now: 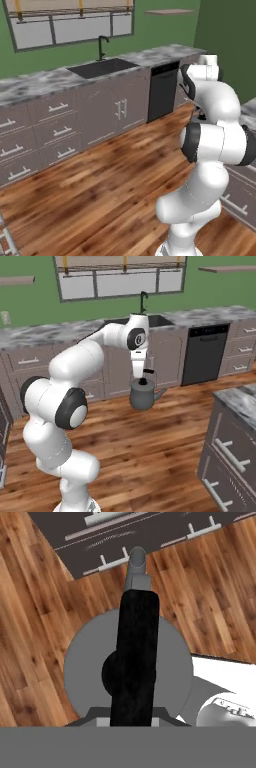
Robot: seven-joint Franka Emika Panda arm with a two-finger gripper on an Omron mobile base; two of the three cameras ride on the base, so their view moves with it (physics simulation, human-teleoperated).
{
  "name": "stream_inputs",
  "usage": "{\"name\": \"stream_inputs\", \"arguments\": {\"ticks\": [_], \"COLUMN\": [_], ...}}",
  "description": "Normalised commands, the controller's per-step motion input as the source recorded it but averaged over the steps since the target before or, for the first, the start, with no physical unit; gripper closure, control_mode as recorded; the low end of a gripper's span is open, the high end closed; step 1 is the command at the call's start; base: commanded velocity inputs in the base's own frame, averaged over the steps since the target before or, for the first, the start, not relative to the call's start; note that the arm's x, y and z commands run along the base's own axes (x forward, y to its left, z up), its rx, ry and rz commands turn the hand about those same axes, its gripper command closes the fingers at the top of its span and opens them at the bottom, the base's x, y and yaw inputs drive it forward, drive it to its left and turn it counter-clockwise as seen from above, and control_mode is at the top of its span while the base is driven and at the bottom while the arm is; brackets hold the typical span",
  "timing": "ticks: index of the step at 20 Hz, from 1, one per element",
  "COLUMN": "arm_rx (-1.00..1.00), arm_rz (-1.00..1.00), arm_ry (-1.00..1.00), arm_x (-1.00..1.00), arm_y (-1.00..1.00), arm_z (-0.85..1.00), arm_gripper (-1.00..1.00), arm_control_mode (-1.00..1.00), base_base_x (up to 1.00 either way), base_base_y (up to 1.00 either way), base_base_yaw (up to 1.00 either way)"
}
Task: The kettle is done boiling. Turn off the stove, then wait for 300 timesteps before moving the kettle to the dining table.
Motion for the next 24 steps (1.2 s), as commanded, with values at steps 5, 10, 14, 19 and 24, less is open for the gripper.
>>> {"name": "stream_inputs", "arguments": {"ticks": [5,10,14,19,24], "arm_rx": [0.00,0.00,0.00,0.00,0.00], "arm_rz": [0.00,0.00,0.00,0.00,0.00], "arm_ry": [0.00,0.00,0.00,0.00,0.00], "arm_x": [0.00,0.00,0.00,0.00,0.00], "arm_y": [0.00,0.00,0.00,0.00,0.00], "arm_z": [0.00,0.00,0.00,0.00,0.00], "arm_gripper": [1.00,1.00,1.00,1.00,1.00], "arm_control_mode": [1.00,1.00,1.00,1.00,1.00], "base_base_x": [0.33,0.19,0.31,0.40,0.42], "base_base_y": [0.22,0.21,0.37,0.48,0.58], "base_base_yaw": [-0.31,-0.38,-0.36,-0.34,-0.32]}}
